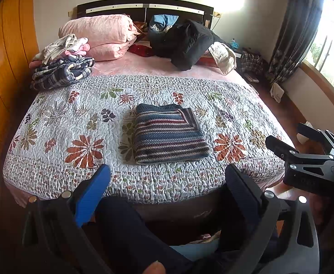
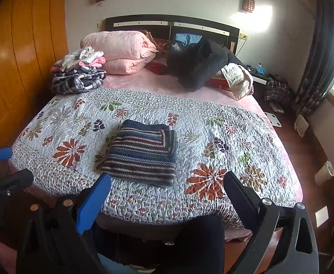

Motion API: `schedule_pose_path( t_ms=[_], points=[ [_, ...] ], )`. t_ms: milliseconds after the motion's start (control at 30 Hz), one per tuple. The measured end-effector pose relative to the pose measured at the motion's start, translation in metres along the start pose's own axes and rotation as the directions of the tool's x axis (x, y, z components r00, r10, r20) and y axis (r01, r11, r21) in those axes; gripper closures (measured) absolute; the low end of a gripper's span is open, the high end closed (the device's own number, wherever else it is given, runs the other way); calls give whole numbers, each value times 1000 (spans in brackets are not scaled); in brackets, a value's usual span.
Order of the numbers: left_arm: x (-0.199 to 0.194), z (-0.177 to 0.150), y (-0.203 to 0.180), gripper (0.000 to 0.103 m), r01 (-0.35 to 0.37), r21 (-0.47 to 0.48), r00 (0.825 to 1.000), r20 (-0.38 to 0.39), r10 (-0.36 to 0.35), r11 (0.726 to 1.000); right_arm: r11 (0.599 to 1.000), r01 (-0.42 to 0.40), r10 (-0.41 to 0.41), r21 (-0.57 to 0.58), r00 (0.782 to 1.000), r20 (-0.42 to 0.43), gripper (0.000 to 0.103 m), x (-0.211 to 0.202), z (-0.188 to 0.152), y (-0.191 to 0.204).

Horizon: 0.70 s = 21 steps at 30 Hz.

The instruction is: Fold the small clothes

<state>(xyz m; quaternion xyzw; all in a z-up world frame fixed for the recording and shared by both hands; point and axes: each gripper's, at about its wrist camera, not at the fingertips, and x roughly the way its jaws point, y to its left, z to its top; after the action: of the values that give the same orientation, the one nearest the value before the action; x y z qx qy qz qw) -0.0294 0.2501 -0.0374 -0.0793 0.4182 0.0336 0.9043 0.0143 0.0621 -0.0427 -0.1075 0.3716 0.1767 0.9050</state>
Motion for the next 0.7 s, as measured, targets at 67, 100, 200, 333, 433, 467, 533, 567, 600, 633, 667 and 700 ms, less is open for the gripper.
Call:
schedule_pose_path(
  t_ms=[67,100,200,333,433,467,533,567,600,633,667,700],
  points=[
    [0,0,1,3,1,1,1000,-1,-1,1000,1000,2,-2,-1,1000,0,4,-1,-1,1],
    [0,0,1,3,0,2,1000,0,0,1000,1000,-2,2,-1,1000,5,4,-2,-1,0],
    [0,0,1,3,0,2,1000,0,0,1000,1000,2,-2,1,1000,6,4,-4,-3,1],
    [0,1,1,3,-1,1,1000,1,1,1000,1000,5,-5,-1,1000,9,4,-6,-2,-1],
    [0,1,1,3,1,1,1000,0,-1,1000,1000,8,-8,-5,1000,12,4,-5,1,-1],
    [0,0,1,3,0,1,1000,0,0,1000,1000,9,-9,-4,1000,12,4,-5,0,-1],
    [0,0,1,3,1,3,1000,-1,-1,1000,1000,10,-10,-7,1000,13,4,-5,2,-2],
    [0,-1,0,3,1,2,1000,-1,-1,1000,1000,9,-9,-8,1000,13,4,-5,3,-2],
    [1,0,1,3,0,1,1000,-1,0,1000,1000,8,-8,-9,1000,12,4,-4,3,-2],
    [1,-1,1,3,-1,-1,1000,-2,1,1000,1000,8,-8,-9,1000,12,4,-4,4,-2],
    [1,-1,1,3,-2,-2,1000,-3,2,1000,1000,8,-8,-10,1000,10,4,-4,4,-2],
    [1,-2,1,3,-2,-3,1000,-4,2,1000,1000,8,-8,-11,1000,8,4,-3,4,-2]
  ],
)
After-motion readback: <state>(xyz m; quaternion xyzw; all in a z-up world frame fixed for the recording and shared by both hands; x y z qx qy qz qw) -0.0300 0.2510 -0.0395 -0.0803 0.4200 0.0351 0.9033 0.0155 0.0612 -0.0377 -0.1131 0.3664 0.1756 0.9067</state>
